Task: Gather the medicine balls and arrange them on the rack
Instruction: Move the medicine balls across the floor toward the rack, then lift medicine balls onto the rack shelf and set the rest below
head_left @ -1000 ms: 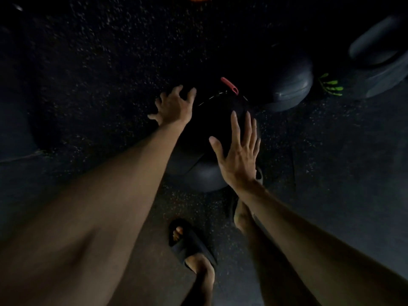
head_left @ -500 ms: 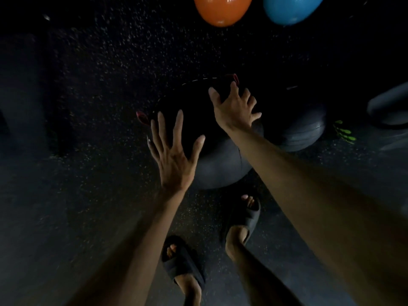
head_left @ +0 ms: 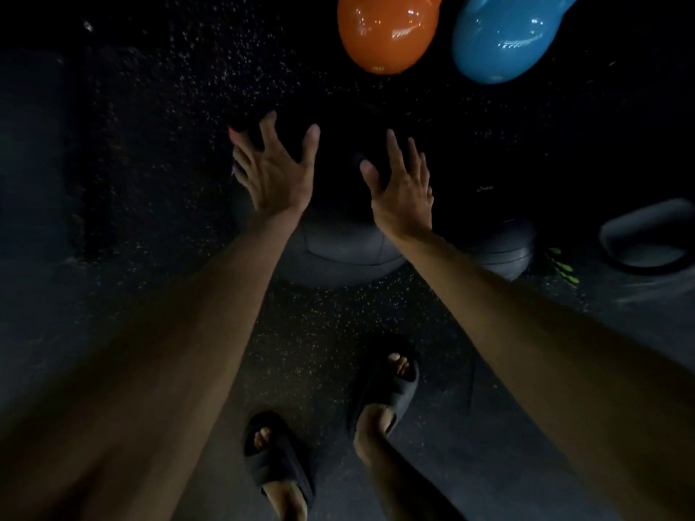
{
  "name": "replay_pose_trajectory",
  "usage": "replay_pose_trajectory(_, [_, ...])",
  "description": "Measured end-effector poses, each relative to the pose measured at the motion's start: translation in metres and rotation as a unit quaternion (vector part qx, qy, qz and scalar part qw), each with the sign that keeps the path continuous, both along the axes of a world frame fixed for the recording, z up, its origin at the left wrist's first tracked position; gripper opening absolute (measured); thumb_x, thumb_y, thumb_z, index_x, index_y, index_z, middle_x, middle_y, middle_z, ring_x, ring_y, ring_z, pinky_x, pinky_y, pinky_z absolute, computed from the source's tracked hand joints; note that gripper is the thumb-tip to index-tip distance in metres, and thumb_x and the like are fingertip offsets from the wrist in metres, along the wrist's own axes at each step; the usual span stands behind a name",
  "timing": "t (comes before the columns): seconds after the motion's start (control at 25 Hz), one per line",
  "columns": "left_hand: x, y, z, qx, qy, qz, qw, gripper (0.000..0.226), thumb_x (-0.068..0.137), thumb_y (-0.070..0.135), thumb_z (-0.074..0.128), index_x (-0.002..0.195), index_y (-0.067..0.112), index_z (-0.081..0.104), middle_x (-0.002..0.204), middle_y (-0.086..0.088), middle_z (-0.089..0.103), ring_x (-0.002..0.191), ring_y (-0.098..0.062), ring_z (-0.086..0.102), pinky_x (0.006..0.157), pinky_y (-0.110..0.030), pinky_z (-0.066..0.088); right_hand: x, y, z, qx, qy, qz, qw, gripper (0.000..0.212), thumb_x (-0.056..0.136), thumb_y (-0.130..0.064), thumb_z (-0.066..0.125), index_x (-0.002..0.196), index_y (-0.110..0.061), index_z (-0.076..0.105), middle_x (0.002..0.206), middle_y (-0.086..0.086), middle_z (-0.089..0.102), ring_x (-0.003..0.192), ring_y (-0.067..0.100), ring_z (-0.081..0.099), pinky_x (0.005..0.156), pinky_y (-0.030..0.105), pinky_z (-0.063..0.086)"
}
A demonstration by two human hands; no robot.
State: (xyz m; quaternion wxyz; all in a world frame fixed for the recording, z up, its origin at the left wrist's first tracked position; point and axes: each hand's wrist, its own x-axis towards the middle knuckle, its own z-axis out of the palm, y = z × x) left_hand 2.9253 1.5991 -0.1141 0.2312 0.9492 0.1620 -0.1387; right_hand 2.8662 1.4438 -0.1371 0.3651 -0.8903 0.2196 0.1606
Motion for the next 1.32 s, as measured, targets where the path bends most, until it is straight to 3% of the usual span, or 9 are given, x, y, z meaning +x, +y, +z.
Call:
replay_pose_trajectory(0.16, [-0.054, -0.014, 0.001, -0.015, -0.036, -0.068, 0.997, 0.078, 0.093, 0.070, 0.044, 0.157, 0.038, 0.015, 0.167, -0.014, 0.003, 0.153, -0.034, 0.001, 0.118, -0.062, 0.005, 0.021, -0.027, -0.004, 0.020, 0.035, -0.025, 0.999, 0.069, 0.097, -0.070, 0.027, 0.158, -0.041, 0.010, 0.168, 0.003, 0.009, 0.154, 0.030, 0.007, 0.116, 0.065, 0.019])
replay_pose_trajectory(0.32, [-0.054, -0.001, 0.009, -0.023, 0.014, -0.091, 0.995, 0.081, 0.091, 0.071, 0.046, 0.158, 0.043, 0.009, 0.167, -0.011, -0.005, 0.154, -0.033, -0.005, 0.117, -0.069, 0.009, 0.013, -0.014, 0.010, 0.028, 0.045, -0.041, 0.998, 0.067, 0.100, -0.064, 0.029, 0.159, -0.037, 0.013, 0.167, 0.007, 0.010, 0.153, 0.031, 0.009, 0.117, 0.062, 0.021])
replay_pose_trajectory(0.4, [-0.050, 0.013, 0.017, -0.031, 0.050, -0.100, 0.993, 0.083, 0.090, 0.071, 0.047, 0.157, 0.044, 0.007, 0.167, -0.010, -0.006, 0.154, -0.033, -0.003, 0.115, -0.069, 0.013, 0.000, -0.001, 0.028, -0.011, 0.035, -0.023, 0.999, 0.062, 0.102, -0.053, 0.037, 0.157, -0.029, 0.022, 0.164, 0.013, 0.019, 0.149, 0.034, 0.021, 0.116, 0.058, 0.027])
replay_pose_trajectory(0.52, [-0.063, 0.035, 0.040, -0.008, 0.051, -0.089, 0.995, 0.073, 0.095, 0.056, 0.052, 0.157, 0.034, 0.019, 0.163, -0.014, 0.018, 0.147, -0.037, 0.024, 0.110, -0.062, 0.030, -0.027, 0.028, 0.066, -0.096, -0.027, 0.070, 0.993, 0.045, 0.101, -0.038, 0.045, 0.142, -0.020, 0.046, 0.147, 0.012, 0.042, 0.132, 0.031, 0.042, 0.108, 0.050, 0.037])
replay_pose_trajectory(0.68, [-0.121, 0.081, 0.081, -0.042, 0.019, -0.033, 0.998, 0.045, 0.100, 0.040, 0.052, 0.140, 0.020, 0.047, 0.137, -0.013, 0.053, 0.116, -0.031, 0.059, 0.084, -0.041, 0.050, -0.066, 0.077, 0.111, -0.070, -0.035, 0.160, 0.984, 0.031, 0.101, -0.031, 0.045, 0.125, -0.017, 0.058, 0.120, 0.008, 0.061, 0.111, 0.027, 0.057, 0.091, 0.042, 0.044])
replay_pose_trajectory(0.8, [-0.207, 0.151, 0.112, -0.056, 0.066, 0.015, 0.996, 0.035, 0.100, 0.039, 0.049, 0.128, 0.021, 0.057, 0.123, -0.010, 0.068, 0.107, -0.032, 0.066, 0.086, -0.038, 0.053, -0.118, 0.143, 0.143, -0.054, -0.004, 0.242, 0.969, 0.028, 0.101, -0.031, 0.046, 0.118, -0.013, 0.061, 0.111, 0.008, 0.065, 0.105, 0.027, 0.063, 0.086, 0.037, 0.049])
replay_pose_trajectory(0.92, [-0.327, 0.230, 0.134, -0.065, 0.113, 0.092, 0.987, 0.031, 0.099, 0.037, 0.050, 0.126, 0.025, 0.060, 0.120, -0.009, 0.069, 0.109, -0.033, 0.066, 0.091, -0.040, 0.053, -0.194, 0.219, 0.166, -0.067, 0.054, 0.321, 0.943, 0.032, 0.102, -0.036, 0.045, 0.124, -0.017, 0.059, 0.120, 0.009, 0.065, 0.104, 0.024, 0.062, 0.083, 0.037, 0.048])
replay_pose_trajectory(1.12, [-0.560, 0.360, 0.156, -0.061, 0.130, 0.219, 0.965, 0.028, 0.097, 0.030, 0.053, 0.122, 0.021, 0.063, 0.114, -0.012, 0.071, 0.107, -0.035, 0.067, 0.087, -0.039, 0.051, -0.361, 0.357, 0.192, -0.052, 0.092, 0.436, 0.894, 0.030, 0.103, -0.036, 0.046, 0.127, -0.020, 0.056, 0.116, 0.006, 0.065, 0.089, 0.015, 0.058, 0.067, 0.029, 0.042])
replay_pose_trajectory(1.32, [-0.786, 0.456, 0.157, -0.083, 0.150, 0.357, 0.918, 0.024, 0.099, 0.030, 0.052, 0.114, 0.016, 0.063, 0.114, -0.011, 0.071, 0.104, -0.034, 0.066, 0.085, -0.037, 0.048, -0.538, 0.495, 0.199, -0.063, 0.110, 0.558, 0.820, 0.033, 0.103, -0.034, 0.046, 0.131, -0.019, 0.055, 0.125, 0.009, 0.063, 0.108, 0.024, 0.064, 0.084, 0.039, 0.055])
